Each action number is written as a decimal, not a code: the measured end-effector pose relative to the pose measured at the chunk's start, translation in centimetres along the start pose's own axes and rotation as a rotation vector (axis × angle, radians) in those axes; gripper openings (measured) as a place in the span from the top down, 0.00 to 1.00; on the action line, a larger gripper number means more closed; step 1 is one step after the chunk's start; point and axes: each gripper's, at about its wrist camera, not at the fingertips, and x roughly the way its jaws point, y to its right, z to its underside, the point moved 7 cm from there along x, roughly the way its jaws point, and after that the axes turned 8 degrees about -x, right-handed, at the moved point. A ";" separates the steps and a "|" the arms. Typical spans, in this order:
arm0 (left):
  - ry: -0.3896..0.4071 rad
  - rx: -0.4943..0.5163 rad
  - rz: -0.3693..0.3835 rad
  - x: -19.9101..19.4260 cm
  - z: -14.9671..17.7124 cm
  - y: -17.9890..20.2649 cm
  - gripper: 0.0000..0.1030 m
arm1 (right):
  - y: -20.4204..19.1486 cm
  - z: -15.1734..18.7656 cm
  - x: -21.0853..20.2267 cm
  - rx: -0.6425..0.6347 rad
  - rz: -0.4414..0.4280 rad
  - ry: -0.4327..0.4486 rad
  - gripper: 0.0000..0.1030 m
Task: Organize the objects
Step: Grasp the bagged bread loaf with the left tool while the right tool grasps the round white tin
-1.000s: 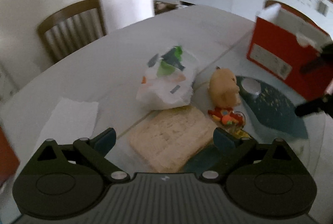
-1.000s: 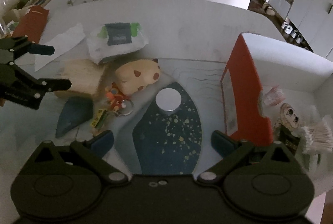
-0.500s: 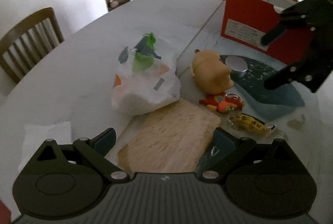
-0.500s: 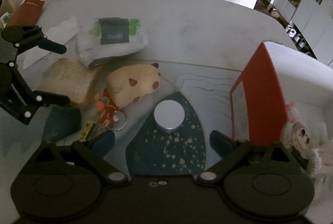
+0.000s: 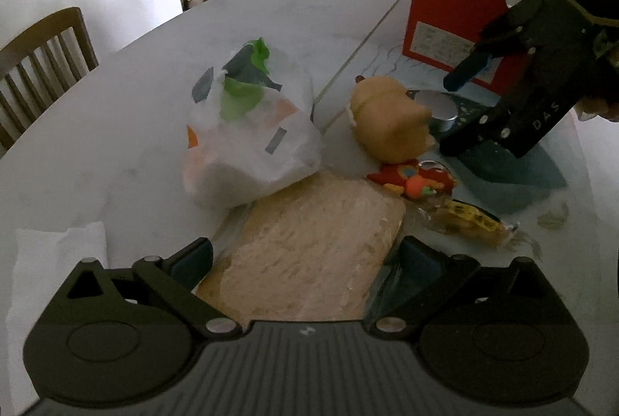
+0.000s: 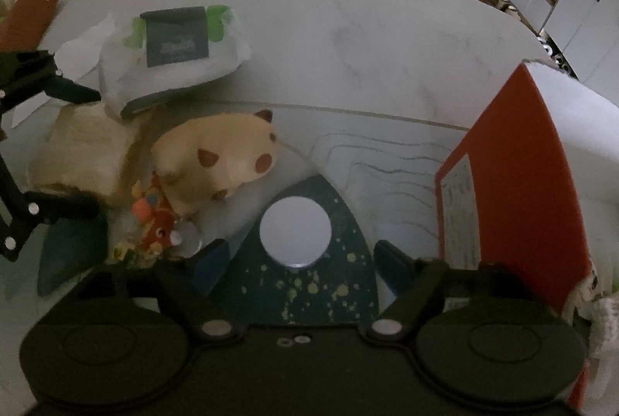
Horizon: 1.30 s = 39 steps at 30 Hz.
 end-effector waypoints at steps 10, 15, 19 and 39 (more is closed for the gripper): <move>0.010 -0.093 -0.048 0.1 0.5 -0.1 0.03 | -0.2 -0.4 -0.1 -0.010 -0.018 0.046 0.43; 0.021 -0.150 -0.074 -0.5 0.9 0.2 0.11 | -0.1 -0.3 -0.4 -0.006 -0.009 0.053 0.63; 0.023 -0.190 -0.093 -1.3 1.6 1.1 0.14 | -0.4 0.3 -1.0 -0.012 -0.007 0.056 0.64; 0.063 -0.517 -0.194 -7.1 5.5 9.2 0.17 | -2.8 6.6 -9.3 0.045 -0.075 0.115 0.64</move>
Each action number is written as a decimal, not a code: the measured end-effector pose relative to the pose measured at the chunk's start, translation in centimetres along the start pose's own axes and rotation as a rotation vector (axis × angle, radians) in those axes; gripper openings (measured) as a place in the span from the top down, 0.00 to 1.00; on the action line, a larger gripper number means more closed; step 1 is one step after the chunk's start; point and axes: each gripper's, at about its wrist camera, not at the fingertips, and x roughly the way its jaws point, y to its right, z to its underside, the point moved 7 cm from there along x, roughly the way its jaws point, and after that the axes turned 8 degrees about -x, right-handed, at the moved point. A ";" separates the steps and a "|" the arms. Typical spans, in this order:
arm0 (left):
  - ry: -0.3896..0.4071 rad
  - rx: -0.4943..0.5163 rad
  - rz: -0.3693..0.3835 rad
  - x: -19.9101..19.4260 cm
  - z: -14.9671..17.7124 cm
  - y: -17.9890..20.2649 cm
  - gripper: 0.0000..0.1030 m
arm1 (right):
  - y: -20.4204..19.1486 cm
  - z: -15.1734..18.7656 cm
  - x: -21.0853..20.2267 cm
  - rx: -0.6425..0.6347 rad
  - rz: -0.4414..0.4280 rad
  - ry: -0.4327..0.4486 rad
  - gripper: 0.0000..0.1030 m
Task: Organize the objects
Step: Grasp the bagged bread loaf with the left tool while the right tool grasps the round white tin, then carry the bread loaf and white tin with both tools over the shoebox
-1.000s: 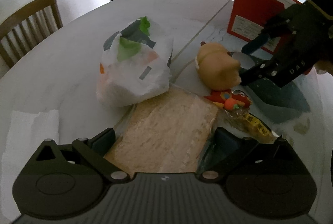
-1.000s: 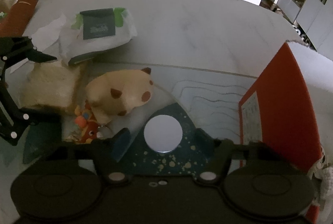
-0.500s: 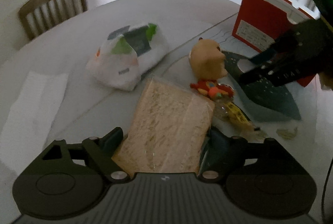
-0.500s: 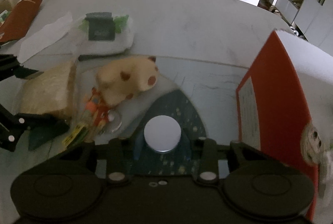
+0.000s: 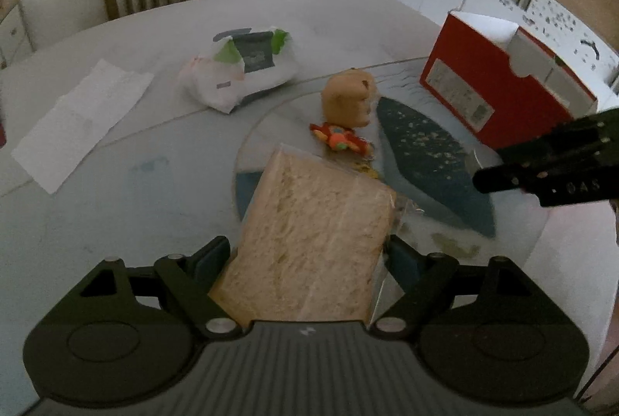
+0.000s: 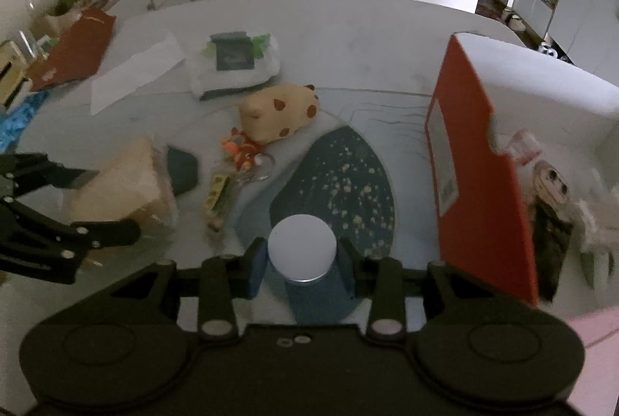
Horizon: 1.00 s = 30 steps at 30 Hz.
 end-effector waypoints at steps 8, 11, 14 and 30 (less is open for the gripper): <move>0.018 -0.010 0.010 -3.0 0.3 4.2 0.17 | 0.2 1.3 -4.9 -0.008 -0.002 0.046 0.64; 0.036 -0.005 0.020 -4.0 -0.3 6.1 0.17 | 0.8 1.4 -6.3 -0.006 -0.002 0.066 0.64; 0.057 0.008 0.033 -4.8 -1.0 8.2 0.17 | 1.6 1.4 -7.7 -0.006 -0.004 0.092 0.64; 0.091 0.062 0.046 -4.0 -3.6 18.2 0.17 | 9.6 3.1 -11.8 0.039 0.008 0.168 0.64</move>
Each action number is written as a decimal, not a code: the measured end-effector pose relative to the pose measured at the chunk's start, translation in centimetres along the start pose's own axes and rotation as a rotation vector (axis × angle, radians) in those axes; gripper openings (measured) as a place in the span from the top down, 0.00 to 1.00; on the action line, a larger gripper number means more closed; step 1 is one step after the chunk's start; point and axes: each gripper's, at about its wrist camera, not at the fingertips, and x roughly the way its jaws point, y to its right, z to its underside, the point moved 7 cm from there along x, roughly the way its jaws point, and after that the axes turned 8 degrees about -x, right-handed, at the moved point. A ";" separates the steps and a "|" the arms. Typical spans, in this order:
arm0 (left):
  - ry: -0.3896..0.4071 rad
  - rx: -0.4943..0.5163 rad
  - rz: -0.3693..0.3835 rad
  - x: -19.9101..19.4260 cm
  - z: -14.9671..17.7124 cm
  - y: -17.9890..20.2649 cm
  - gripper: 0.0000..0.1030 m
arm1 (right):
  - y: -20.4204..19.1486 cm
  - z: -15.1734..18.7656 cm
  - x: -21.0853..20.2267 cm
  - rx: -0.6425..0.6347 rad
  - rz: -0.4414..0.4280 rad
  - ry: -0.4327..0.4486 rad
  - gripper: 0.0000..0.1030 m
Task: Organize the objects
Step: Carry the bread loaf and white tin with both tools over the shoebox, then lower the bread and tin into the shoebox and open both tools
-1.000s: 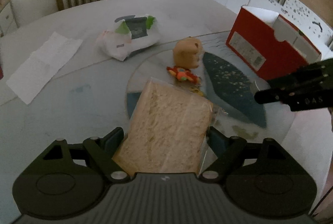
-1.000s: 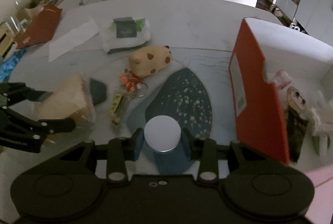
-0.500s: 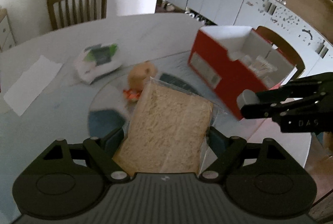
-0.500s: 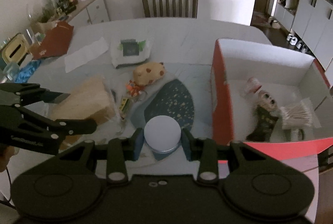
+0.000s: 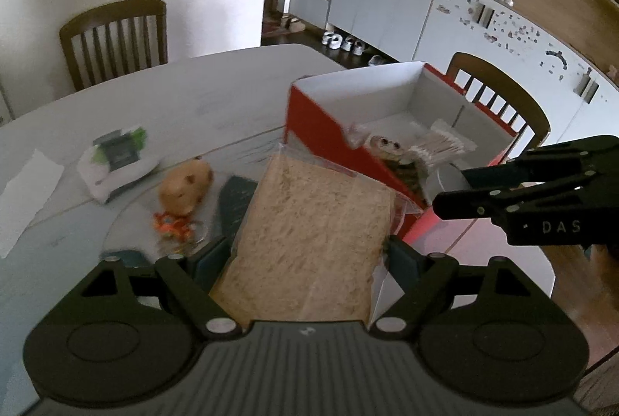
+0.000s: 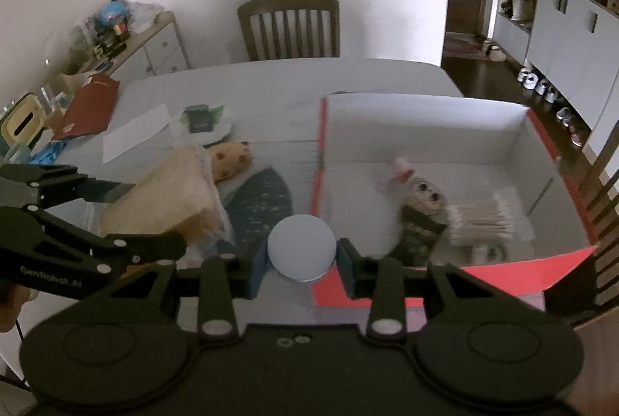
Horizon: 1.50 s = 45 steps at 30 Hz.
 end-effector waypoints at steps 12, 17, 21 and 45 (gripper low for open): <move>0.014 0.065 -0.008 3.8 -2.8 7.3 0.17 | 8.5 0.4 -1.1 0.006 0.038 0.021 0.64; 0.006 0.095 -0.017 6.0 -4.2 9.8 0.17 | 11.7 0.1 -0.7 0.003 0.058 0.022 0.64; 0.004 0.128 -0.033 8.1 -5.5 11.6 0.17 | 13.9 0.0 0.1 0.006 0.067 0.015 0.64; -0.148 0.211 -0.152 18.5 -6.3 13.1 0.17 | 19.3 0.5 9.0 -0.028 0.089 -0.133 0.64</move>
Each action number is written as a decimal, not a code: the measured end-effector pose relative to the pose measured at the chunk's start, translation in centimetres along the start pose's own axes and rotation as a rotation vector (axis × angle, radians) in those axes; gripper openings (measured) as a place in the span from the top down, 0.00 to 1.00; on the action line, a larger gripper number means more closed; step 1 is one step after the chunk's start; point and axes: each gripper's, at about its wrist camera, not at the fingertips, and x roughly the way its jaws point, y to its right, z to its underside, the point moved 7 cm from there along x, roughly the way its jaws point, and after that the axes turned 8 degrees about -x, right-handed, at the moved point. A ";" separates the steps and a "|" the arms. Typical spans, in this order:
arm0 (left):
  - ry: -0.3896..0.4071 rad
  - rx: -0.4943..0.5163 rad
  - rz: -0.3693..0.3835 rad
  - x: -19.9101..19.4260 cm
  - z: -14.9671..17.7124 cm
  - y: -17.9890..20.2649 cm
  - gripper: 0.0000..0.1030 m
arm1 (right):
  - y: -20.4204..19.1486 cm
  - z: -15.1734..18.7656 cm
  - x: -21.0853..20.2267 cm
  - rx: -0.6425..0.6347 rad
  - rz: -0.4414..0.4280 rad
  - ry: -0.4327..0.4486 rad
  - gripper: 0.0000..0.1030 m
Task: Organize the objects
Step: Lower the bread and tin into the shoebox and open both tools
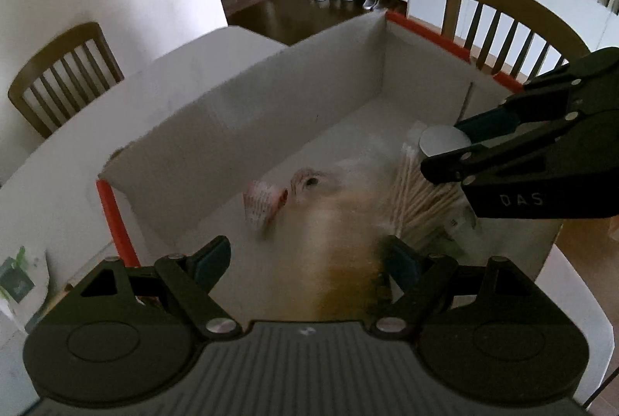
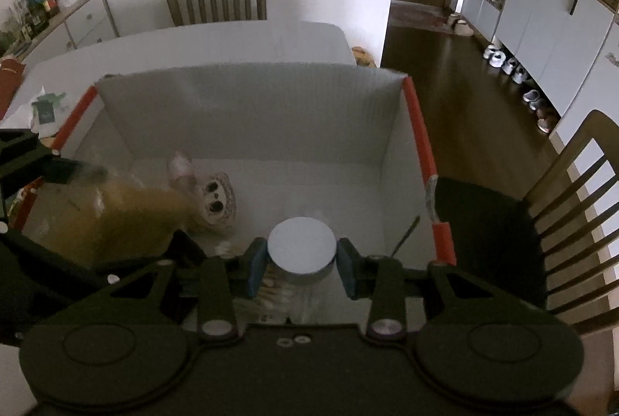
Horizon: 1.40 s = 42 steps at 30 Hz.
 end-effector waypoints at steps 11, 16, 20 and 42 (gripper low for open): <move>0.014 0.003 -0.007 0.2 0.3 0.1 0.17 | -0.1 0.0 0.7 -0.038 0.011 -0.019 0.60; 0.048 -0.025 0.002 -0.5 0.2 -0.1 0.17 | -0.2 0.3 0.2 -0.045 0.009 -0.017 0.48; 0.067 -0.054 0.020 -1.3 0.3 -0.3 0.17 | -0.3 0.4 -0.8 -0.043 0.006 -0.001 0.41; 0.163 -0.070 0.125 -8.2 1.7 0.3 0.15 | -1.5 0.7 -9.2 0.008 0.020 0.121 0.30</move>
